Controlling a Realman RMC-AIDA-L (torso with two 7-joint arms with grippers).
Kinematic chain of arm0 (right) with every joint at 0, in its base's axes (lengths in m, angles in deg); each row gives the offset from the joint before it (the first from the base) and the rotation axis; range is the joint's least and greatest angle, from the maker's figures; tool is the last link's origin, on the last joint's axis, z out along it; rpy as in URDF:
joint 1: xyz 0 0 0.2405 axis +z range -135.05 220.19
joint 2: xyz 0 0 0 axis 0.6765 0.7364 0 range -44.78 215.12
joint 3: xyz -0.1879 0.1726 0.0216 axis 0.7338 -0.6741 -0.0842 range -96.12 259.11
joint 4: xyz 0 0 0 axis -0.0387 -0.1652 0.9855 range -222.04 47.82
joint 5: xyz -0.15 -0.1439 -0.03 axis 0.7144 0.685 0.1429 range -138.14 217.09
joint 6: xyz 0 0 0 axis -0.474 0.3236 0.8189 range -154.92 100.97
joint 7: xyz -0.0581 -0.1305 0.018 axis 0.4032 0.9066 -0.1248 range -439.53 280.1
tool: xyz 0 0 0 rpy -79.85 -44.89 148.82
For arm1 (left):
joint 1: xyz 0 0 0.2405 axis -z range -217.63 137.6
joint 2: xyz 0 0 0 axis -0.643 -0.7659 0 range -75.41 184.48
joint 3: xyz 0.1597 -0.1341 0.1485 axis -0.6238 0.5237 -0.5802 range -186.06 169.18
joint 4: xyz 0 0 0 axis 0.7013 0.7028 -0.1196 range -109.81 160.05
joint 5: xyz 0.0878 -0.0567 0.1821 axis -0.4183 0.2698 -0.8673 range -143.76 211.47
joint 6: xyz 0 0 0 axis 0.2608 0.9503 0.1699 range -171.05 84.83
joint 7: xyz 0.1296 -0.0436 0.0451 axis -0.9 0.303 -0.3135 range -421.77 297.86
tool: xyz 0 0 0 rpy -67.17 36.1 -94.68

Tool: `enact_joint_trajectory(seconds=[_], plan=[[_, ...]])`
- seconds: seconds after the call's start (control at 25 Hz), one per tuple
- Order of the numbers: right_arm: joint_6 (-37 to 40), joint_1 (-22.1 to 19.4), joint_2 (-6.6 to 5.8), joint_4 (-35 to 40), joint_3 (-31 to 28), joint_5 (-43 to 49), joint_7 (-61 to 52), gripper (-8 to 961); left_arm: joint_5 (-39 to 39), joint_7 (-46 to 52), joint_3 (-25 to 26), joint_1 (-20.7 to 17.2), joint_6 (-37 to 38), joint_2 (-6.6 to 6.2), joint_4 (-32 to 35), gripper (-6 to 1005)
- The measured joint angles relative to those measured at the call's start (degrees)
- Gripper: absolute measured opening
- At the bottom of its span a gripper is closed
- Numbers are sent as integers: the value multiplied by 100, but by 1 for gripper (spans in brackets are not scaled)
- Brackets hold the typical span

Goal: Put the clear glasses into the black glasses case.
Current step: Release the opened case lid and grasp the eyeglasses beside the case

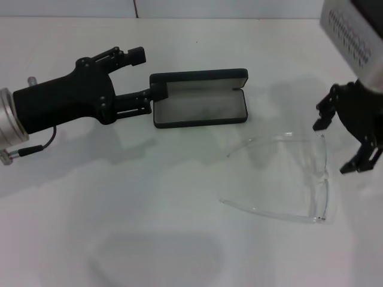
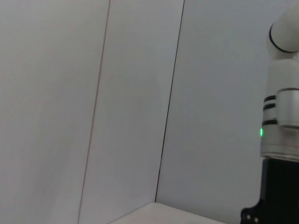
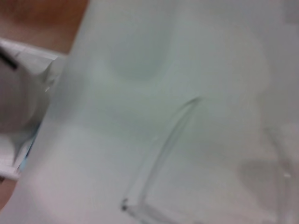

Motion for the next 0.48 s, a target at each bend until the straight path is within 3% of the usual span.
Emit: enact_joint_trajectory(seconds=[0.28,0.48], plan=[[-54,-76,27,-35,448,-34,377,831,-322,-286,0,13,-20,1,6,835],[-200,-99,42,-108,736,-10,628,828,-655,-878,-19,-119,10,84,33,830]])
